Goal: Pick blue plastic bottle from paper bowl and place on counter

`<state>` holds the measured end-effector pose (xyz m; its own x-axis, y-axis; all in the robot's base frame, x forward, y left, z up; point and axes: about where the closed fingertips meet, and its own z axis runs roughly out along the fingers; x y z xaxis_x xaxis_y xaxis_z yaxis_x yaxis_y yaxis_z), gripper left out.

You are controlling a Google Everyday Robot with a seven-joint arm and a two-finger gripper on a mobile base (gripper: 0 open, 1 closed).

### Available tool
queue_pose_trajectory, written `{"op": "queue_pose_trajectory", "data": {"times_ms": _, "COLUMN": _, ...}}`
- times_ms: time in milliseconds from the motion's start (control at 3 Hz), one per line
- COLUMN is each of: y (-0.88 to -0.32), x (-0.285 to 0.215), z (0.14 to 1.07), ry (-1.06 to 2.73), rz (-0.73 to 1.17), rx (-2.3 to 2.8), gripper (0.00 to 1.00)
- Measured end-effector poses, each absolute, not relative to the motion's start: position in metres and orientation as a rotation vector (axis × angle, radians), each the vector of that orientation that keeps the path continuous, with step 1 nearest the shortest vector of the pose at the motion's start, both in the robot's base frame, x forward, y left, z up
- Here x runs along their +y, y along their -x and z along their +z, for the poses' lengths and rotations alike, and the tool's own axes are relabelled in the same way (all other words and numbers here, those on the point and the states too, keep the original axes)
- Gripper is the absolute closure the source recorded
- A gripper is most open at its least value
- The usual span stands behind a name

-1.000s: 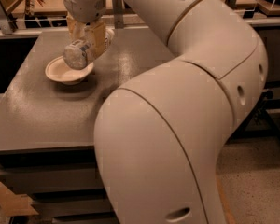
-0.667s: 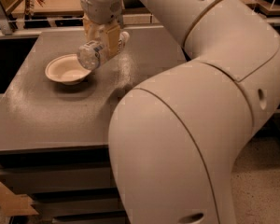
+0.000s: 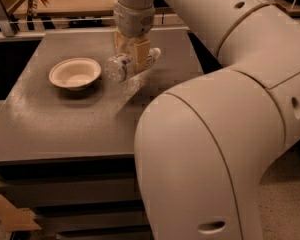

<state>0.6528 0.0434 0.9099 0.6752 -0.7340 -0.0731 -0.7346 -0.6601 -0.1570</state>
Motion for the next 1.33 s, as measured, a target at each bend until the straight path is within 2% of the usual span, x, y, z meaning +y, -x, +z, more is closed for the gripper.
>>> {"op": "queue_pose_trajectory", "data": {"times_ms": 667, "y": -0.646, "x": 0.019, "z": 0.857, "ry": 2.704, "rz": 0.163, "rx": 1.326, "gripper": 1.0}}
{"op": "queue_pose_trajectory", "data": {"times_ms": 1000, "y": -0.65, "x": 0.022, "z": 0.856, "ry": 2.691, "rz": 0.145, "rx": 1.32, "gripper": 0.82}}
{"op": "queue_pose_trajectory", "data": {"times_ms": 1333, "y": -0.654, "x": 0.025, "z": 0.854, "ry": 2.681, "rz": 0.135, "rx": 1.317, "gripper": 0.57}}
